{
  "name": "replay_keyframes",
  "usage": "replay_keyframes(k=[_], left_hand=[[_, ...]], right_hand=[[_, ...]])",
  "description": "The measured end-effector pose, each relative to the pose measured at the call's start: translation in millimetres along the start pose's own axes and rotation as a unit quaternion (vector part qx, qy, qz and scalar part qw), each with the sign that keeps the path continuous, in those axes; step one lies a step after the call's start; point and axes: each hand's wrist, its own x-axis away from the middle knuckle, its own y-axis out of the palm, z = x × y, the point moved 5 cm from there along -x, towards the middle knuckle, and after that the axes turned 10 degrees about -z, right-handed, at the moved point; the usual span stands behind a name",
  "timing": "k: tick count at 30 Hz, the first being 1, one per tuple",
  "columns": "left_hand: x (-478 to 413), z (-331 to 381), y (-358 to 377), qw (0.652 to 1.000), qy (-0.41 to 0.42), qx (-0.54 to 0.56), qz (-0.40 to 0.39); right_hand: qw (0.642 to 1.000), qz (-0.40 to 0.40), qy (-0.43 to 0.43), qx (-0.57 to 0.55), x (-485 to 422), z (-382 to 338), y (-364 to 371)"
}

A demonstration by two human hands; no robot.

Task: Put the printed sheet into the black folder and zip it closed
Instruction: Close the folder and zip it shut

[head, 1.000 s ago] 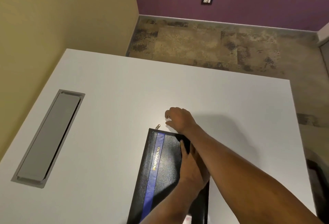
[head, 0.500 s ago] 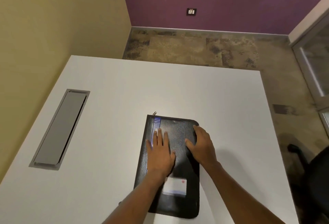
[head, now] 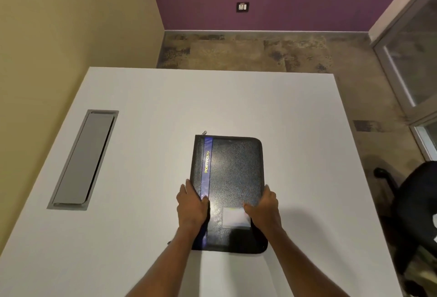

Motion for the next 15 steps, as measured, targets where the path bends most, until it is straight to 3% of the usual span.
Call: replay_keyframes(k=[6,15], left_hand=[[-29,-9,-4,0.994,-0.055,0.099,0.01],[-64,-16,-52,0.984,-0.095,0.146,0.032]], right_hand=[[0.998,0.006,0.066,-0.011,-17,10,2],[0.999,0.021,0.035,0.028,-31,-55,12]])
